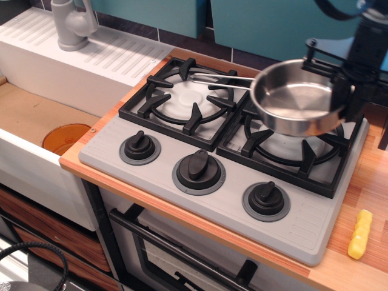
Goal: Put pot or pan on stove and put fry in pot or pan
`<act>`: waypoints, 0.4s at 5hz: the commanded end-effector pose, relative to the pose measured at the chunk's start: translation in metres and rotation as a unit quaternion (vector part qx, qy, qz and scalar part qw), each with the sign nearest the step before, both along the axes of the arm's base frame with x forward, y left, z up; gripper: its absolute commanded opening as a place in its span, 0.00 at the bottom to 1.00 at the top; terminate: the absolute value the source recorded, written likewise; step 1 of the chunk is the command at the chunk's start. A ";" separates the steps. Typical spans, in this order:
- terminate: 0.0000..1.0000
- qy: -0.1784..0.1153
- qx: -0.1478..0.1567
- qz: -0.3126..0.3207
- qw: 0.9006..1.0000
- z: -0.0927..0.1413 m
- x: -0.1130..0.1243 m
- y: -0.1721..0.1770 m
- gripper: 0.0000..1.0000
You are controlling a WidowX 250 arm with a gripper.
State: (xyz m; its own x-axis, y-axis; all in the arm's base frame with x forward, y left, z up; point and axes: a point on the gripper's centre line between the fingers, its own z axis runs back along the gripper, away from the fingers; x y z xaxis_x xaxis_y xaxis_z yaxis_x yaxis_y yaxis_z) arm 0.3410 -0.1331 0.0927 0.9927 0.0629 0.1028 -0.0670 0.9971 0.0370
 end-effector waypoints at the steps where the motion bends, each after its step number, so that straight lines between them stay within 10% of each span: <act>1: 0.00 -0.044 -0.002 -0.014 0.999 0.010 0.030 0.006 0.00; 2: 0.00 -0.049 0.002 -0.022 0.999 0.007 0.033 0.013 0.00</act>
